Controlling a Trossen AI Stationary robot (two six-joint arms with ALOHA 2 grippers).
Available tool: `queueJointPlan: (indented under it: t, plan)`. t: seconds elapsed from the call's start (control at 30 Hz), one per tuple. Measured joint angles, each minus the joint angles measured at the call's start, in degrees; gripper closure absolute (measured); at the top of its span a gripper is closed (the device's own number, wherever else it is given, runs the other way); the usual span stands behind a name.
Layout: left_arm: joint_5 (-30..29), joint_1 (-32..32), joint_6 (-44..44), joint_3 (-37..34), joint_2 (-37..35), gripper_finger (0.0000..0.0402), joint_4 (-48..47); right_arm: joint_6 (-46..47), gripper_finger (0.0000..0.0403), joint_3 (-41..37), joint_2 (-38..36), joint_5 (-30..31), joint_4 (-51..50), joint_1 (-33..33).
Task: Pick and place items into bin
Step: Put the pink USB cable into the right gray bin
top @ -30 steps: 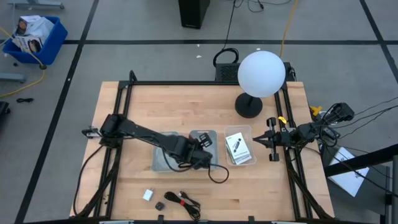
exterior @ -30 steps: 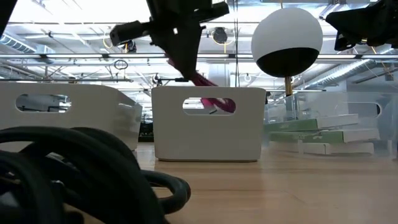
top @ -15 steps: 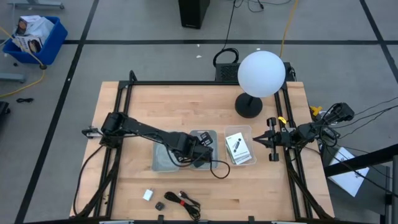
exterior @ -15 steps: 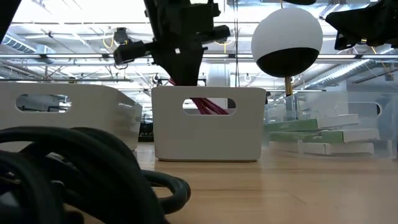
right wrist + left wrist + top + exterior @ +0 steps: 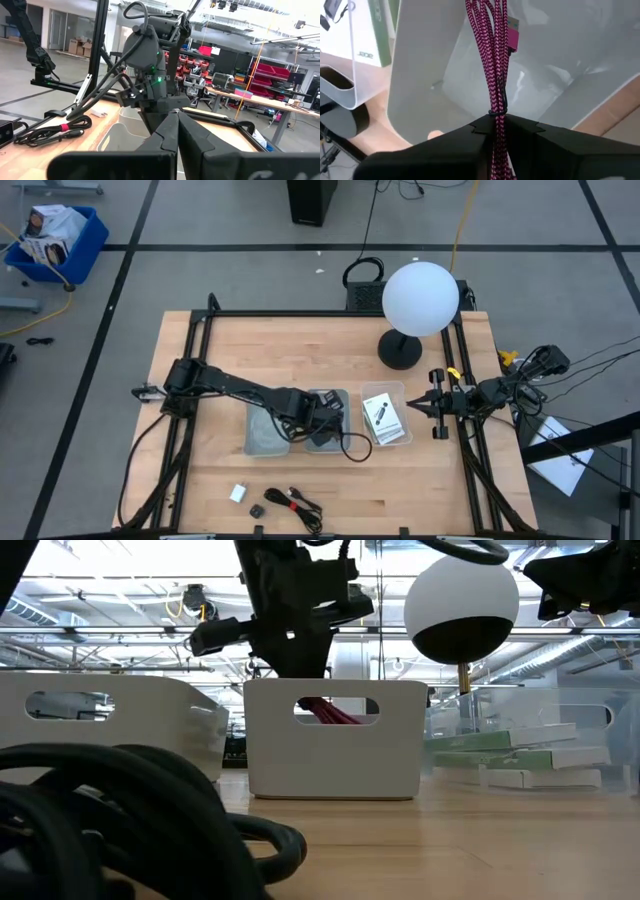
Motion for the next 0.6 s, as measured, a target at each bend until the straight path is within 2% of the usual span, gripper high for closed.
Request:
queueJointPlan:
  t: [0.13, 0.6]
  plan:
    - [2.55, 0.6, -1.98, 0.0, 0.0, 0.0354, 0.68, -0.02, 0.0403, 0.0, 0.0, 0.0, 0.0, -0.02]
    - [2.59, 0.88, -6.86, 0.0, 0.0, 0.035, 1.55, -0.02, 0.0403, 0.0, 0.0, -0.01, 0.12, 0.0]
